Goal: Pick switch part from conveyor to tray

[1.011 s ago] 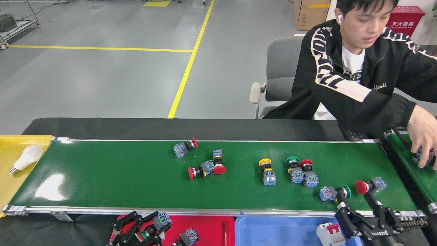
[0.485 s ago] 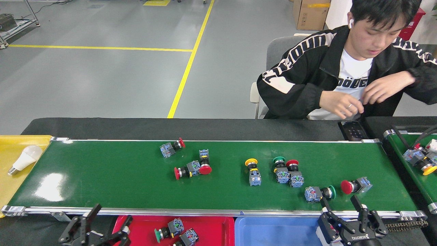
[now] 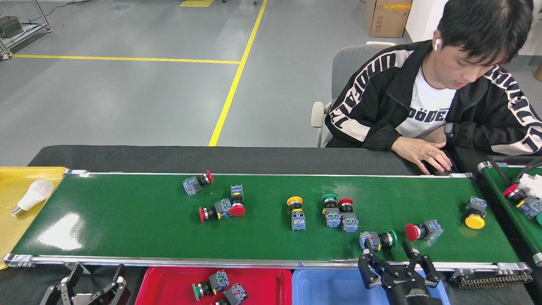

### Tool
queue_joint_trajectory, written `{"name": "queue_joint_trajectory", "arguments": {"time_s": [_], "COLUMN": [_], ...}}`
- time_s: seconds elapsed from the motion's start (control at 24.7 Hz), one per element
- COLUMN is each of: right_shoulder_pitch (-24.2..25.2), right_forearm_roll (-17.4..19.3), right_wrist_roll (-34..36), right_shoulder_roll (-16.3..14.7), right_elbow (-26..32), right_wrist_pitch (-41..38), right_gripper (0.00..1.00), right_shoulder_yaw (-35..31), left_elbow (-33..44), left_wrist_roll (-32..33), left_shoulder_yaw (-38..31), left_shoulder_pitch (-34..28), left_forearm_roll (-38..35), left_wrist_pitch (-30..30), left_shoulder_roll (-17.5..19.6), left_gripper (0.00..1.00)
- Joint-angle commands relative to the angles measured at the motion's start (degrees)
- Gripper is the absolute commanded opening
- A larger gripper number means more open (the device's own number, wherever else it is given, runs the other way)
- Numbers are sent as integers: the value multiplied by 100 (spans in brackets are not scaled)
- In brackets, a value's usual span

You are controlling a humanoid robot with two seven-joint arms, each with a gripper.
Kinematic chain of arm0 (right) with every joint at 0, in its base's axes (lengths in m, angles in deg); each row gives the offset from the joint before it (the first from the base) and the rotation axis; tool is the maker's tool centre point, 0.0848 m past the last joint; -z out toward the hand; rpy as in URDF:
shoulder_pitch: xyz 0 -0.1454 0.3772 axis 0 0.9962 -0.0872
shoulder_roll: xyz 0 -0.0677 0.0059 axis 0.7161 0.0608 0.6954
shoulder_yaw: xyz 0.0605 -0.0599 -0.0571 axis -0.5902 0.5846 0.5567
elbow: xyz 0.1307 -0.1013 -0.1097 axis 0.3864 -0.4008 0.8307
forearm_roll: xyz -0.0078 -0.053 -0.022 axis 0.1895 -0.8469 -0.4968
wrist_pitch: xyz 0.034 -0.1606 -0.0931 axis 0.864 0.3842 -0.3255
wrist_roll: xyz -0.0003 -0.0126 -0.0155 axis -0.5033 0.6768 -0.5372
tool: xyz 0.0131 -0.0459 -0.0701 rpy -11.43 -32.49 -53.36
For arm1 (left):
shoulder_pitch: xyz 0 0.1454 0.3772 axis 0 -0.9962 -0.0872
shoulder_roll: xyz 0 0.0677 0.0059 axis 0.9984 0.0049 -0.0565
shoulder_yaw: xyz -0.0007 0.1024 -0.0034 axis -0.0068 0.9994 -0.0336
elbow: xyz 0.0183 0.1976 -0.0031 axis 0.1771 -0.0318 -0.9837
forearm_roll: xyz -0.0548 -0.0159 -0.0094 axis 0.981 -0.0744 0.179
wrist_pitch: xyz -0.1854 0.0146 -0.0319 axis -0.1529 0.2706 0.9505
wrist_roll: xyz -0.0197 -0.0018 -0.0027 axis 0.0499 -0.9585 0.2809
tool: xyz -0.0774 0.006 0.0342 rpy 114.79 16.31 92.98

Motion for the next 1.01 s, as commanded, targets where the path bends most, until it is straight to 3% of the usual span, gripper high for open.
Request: {"name": "queue_joint_trajectory", "arguments": {"time_s": [0.0, 0.08, 0.24, 0.49, 0.61, 0.85, 0.97], "right_shoulder_pitch": [-171, -311, -566, -672, -839, -1146, -1138], "right_forearm_roll": [-212, -326, -362, -362, -309, 69, 183], "right_wrist_roll": [-6, 3, 11, 11, 3, -15, -6], "right_shoulder_roll": [87, 263, 298, 333, 369, 325, 316], "right_elbow": [-80, -203, -519, -923, -1205, -1275, -1143], "right_wrist_pitch": [65, 188, 531, 751, 733, 654, 250], "right_gripper": [91, 91, 92, 92, 87, 63, 40], "right_shoulder_yaw": [137, 357, 937, 1315, 1350, 1412, 1421], "left_elbow": [22, -197, -1129, -2728, -3265, -4003, -4399], "left_wrist_roll": [-12, -12, -20, -108, -223, -486, -662], "left_shoulder_yaw": [460, 908, 1435, 1497, 1505, 1576, 1892], "left_shoulder_pitch": [230, 511, 1320, 2506, 2884, 3341, 3491], "left_forearm_roll": [-251, -541, -928, -1060, -1060, -1095, -1042], "left_wrist_pitch": [377, 640, 1185, 1422, 1510, 1493, 1449], "left_shoulder_roll": [48, 39, 39, 145, 268, 514, 778], "left_gripper": [100, 100, 100, 100, 100, 99, 85]}}
